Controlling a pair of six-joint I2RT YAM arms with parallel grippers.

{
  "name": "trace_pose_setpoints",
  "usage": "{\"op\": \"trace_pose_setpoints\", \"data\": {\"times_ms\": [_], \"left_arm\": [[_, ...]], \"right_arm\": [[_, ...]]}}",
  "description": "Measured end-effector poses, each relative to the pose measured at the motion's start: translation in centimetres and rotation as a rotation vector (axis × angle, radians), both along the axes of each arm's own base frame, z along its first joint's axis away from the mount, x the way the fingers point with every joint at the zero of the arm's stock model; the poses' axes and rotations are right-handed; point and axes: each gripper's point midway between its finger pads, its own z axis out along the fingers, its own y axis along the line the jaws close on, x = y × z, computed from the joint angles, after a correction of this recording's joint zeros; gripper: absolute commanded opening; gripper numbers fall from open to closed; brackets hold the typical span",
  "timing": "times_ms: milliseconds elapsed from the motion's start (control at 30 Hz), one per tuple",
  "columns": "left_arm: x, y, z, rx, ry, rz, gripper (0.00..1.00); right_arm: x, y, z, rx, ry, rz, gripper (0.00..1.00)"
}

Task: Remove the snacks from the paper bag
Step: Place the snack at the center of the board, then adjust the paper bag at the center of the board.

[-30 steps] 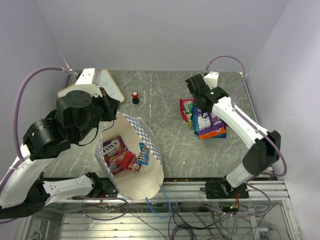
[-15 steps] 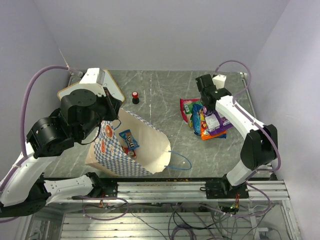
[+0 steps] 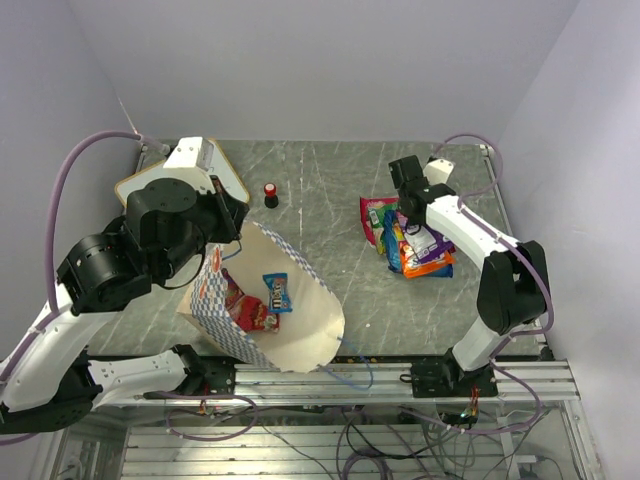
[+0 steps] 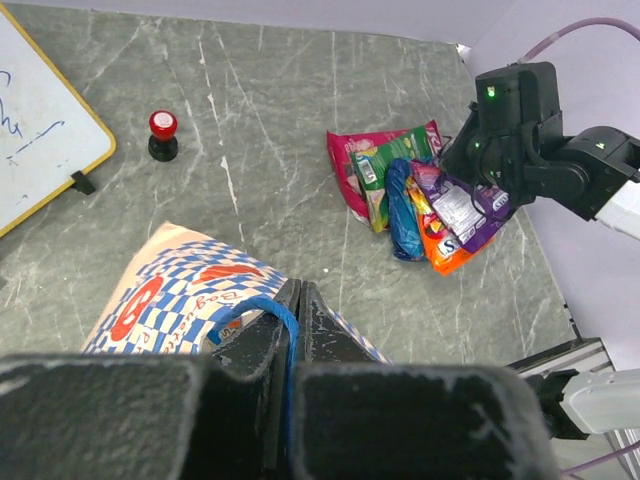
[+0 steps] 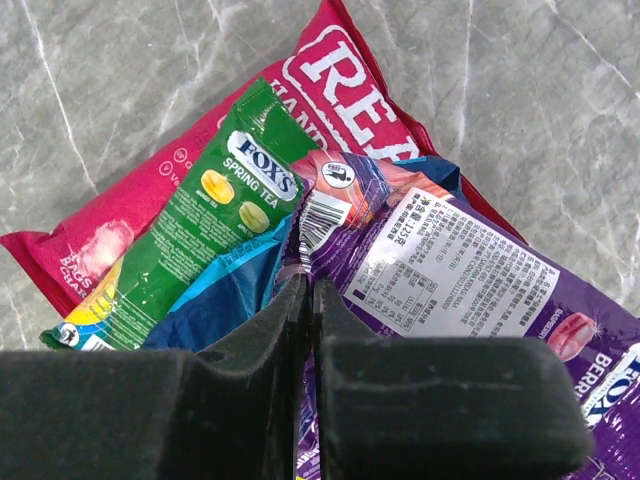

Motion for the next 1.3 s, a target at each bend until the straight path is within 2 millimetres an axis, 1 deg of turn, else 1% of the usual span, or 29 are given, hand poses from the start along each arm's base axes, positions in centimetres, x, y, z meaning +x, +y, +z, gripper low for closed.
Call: {"op": "trace_pose_setpoints", "data": {"times_ms": [100, 233, 300, 367, 433, 600, 667, 800, 900, 967, 1033, 1067, 1100, 1167, 1233, 1300], "left_arm": [[-0.1, -0.2, 0.0, -0.009, 0.005, -0.008, 0.07], [0.0, -0.5, 0.0, -0.010, 0.011, -0.012, 0.07], [0.1, -0.7, 0.0, -0.008, 0.013, -0.014, 0.07], [0.3, -1.0, 0.1, -0.006, 0.015, -0.017, 0.07], [0.4, -1.2, 0.1, -0.004, 0.018, -0.019, 0.07], [0.4, -1.3, 0.0, 0.005, 0.021, -0.022, 0.07], [0.5, -1.2, 0.3, 0.015, 0.010, -0.022, 0.07], [0.9, -0.3, 1.4, 0.077, -0.049, -0.012, 0.07], [1.4, 0.7, 3.1, 0.159, -0.127, -0.009, 0.07], [1.8, 0.9, 4.8, 0.200, -0.188, -0.015, 0.07], [2.3, 0.7, 7.0, 0.232, -0.260, -0.032, 0.07], [2.5, 0.4, 7.7, 0.244, -0.287, -0.045, 0.07], [2.8, -0.3, 8.3, 0.264, -0.312, -0.069, 0.07], [3.1, -1.8, 8.7, 0.285, -0.342, -0.131, 0.07], [3.3, -4.5, 8.2, 0.283, -0.348, -0.227, 0.07], [3.5, -8.5, 6.3, 0.253, -0.322, -0.355, 0.07]], "right_arm": [[0.0, 0.1, 0.1, 0.021, -0.010, -0.009, 0.32], [-0.3, 0.6, 1.4, 0.057, -0.031, 0.016, 0.52], [-0.6, 0.8, 2.6, 0.075, -0.050, 0.041, 0.59], [-1.0, 0.9, 3.9, 0.086, -0.068, 0.068, 0.63], [-1.4, 1.0, 5.4, 0.094, -0.093, 0.099, 0.67], [-2.7, 1.5, 8.3, 0.099, -0.118, 0.216, 0.75], [-3.3, 2.1, 9.2, 0.111, -0.122, 0.280, 0.75], [-5.0, 3.1, 10.9, 0.149, -0.128, 0.390, 0.75], [-7.0, 3.6, 11.9, 0.191, -0.124, 0.444, 0.75], [-8.3, 3.9, 12.5, 0.216, -0.122, 0.472, 0.75], [-9.6, 3.9, 13.1, 0.236, -0.120, 0.496, 0.75], [-10.3, 3.9, 13.3, 0.240, -0.116, 0.508, 0.75], [-10.8, 3.8, 13.4, 0.241, -0.114, 0.516, 0.75], [-11.9, 3.6, 13.7, 0.237, -0.105, 0.538, 0.75], [-12.7, 3.5, 14.0, 0.232, -0.102, 0.562, 0.75], [-13.3, 3.5, 14.2, 0.223, -0.107, 0.595, 0.76]]}}
